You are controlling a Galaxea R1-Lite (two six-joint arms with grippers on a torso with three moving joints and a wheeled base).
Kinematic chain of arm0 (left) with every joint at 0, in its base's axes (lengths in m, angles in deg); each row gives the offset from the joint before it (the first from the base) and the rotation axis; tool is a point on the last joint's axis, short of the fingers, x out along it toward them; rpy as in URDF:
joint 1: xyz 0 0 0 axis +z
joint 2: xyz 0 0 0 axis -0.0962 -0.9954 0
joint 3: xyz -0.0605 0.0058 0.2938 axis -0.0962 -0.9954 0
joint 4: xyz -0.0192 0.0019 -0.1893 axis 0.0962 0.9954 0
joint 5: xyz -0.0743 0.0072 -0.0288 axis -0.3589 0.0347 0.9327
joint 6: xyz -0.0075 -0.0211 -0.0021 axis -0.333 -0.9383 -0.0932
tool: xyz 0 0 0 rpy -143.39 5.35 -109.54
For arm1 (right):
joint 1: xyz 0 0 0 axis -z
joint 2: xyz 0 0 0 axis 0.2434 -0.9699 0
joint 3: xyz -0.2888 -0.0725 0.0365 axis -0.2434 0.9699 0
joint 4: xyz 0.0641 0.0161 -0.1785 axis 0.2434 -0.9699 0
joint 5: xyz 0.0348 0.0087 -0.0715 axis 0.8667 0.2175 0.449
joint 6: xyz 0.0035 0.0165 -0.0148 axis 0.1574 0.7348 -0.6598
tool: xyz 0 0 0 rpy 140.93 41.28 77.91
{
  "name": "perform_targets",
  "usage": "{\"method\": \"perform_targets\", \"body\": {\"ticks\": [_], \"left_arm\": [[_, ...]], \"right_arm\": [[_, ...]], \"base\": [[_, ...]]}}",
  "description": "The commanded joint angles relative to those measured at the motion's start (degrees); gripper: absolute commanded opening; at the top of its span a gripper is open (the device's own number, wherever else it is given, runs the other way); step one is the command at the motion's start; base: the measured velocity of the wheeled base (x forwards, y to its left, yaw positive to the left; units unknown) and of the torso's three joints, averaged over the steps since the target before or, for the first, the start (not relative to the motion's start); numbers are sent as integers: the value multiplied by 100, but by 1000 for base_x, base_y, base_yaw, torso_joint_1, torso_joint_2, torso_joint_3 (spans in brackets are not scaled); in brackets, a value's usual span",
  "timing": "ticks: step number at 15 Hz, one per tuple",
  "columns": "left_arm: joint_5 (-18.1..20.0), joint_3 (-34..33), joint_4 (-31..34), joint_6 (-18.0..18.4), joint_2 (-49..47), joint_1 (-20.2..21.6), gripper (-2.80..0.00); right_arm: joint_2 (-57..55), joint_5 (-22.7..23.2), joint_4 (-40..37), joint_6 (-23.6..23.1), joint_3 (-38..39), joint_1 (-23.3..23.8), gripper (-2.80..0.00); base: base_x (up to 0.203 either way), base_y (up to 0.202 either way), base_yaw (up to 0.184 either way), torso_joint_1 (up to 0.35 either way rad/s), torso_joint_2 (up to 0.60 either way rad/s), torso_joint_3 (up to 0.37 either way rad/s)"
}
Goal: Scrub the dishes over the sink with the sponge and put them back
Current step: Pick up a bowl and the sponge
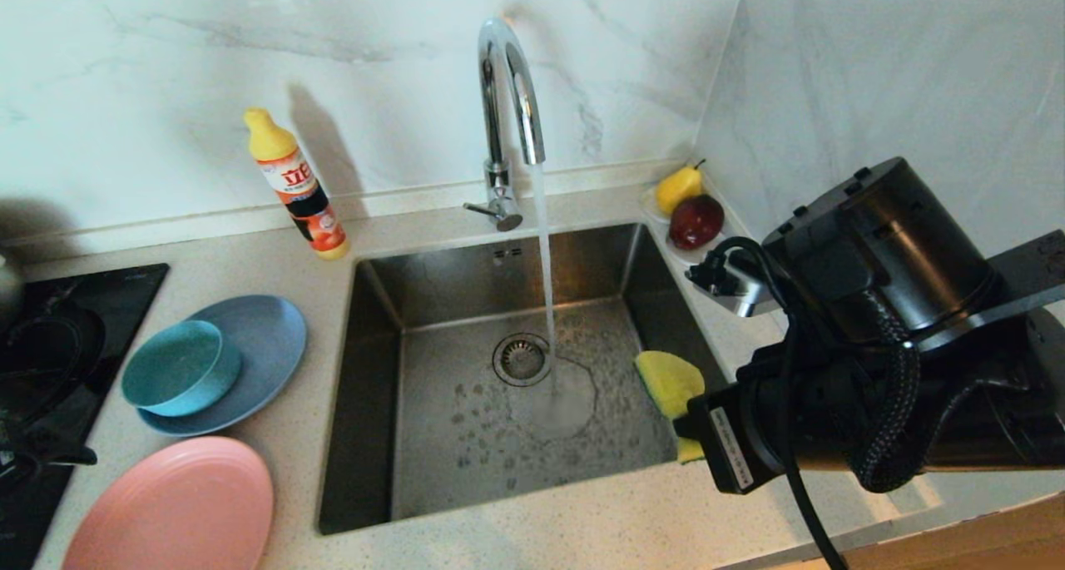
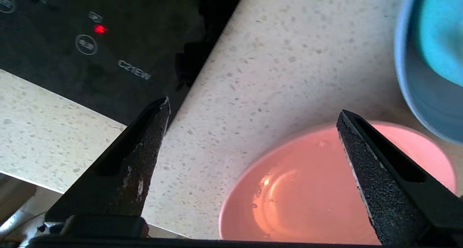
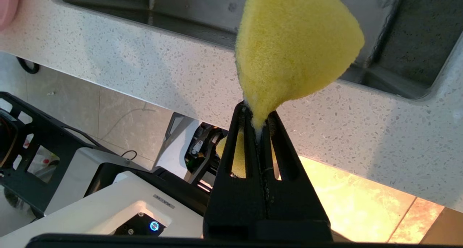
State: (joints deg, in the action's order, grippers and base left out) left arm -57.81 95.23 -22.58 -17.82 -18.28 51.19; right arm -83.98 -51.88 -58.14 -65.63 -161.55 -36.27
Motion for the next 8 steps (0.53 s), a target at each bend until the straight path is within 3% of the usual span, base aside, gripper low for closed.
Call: {"method": "perform_targets", "body": {"ticks": [1,3,6,8], "left_arm": [[26,122,-17,-32,-78,79,0],[164,228,32,-197,26,116,0],[788,309,66,-459,246,127,0],[824,361,31,-508,225,127,0]], "right_arm": [[-16,-2,-15,8,-9,0,-280],[-9,-11,-15,8,0,-6,-280],[-29,-46,-15,8,3,0,-280],[-60,-55,-15,8,9,-8,-280]], "base": [[0,0,0,0,0,0],[0,0,0,0,0,0],[0,0,0,0,0,0],[0,0,0,0,0,0]]}}
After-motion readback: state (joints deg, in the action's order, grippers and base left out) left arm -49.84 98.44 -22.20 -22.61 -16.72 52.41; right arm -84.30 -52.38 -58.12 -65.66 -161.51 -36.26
